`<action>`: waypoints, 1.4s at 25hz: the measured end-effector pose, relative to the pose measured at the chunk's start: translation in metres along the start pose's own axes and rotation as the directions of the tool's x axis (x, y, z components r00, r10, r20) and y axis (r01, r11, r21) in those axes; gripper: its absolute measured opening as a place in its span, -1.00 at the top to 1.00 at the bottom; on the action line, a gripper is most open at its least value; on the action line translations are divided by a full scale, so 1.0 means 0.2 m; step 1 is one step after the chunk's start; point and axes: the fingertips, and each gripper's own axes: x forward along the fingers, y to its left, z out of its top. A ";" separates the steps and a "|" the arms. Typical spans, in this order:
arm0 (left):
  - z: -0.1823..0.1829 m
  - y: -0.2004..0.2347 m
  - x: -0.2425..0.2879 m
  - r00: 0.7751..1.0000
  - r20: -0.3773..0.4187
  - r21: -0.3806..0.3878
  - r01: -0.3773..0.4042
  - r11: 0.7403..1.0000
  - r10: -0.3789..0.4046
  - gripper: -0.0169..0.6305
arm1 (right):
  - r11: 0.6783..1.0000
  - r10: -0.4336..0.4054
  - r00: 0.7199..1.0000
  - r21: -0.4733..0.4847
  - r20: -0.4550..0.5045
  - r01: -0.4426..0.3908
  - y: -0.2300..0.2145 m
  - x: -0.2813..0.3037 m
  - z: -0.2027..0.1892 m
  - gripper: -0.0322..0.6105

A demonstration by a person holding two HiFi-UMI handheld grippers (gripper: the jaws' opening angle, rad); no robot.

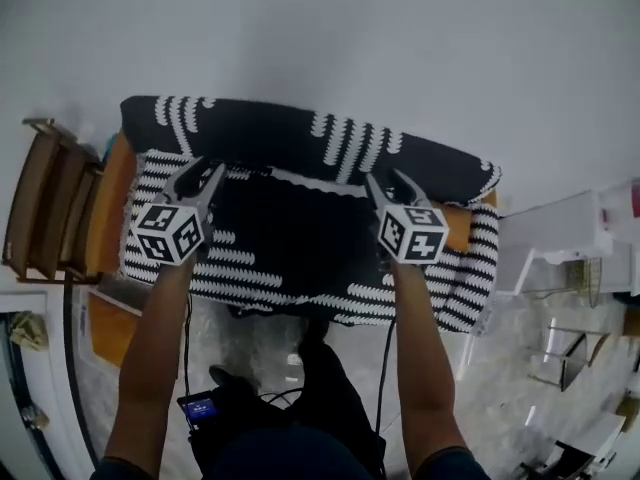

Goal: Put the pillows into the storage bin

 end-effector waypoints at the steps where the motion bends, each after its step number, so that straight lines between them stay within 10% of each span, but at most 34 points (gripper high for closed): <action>1: -0.02 -0.10 0.12 1.000 -0.012 0.001 0.027 1.000 -0.027 0.52 | 0.999 -0.026 1.000 0.020 -0.002 0.026 -0.14 -0.04 -0.03 0.37; 8: -0.31 -0.79 0.88 0.971 -0.121 -0.043 0.201 0.979 -0.205 0.52 | 0.966 -0.188 0.981 0.170 -0.047 0.193 -1.13 -0.29 -0.31 0.32; 17: -0.94 -1.53 1.66 0.881 -0.304 -0.118 0.343 0.932 -0.362 0.52 | 0.879 -0.317 0.924 0.300 -0.213 0.371 -2.12 -0.46 -0.94 0.29; 25: -1.53 -1.83 2.07 0.809 -0.440 -0.181 0.347 0.920 -0.391 0.49 | 0.815 -0.289 0.899 0.409 -0.330 0.412 -2.62 -0.34 -1.51 0.18; 35: -2.10 -1.90 2.30 0.718 -0.568 -0.266 0.302 0.915 -0.402 0.23 | 0.828 -0.182 0.872 0.408 -0.454 0.385 -2.84 -0.04 -2.01 0.11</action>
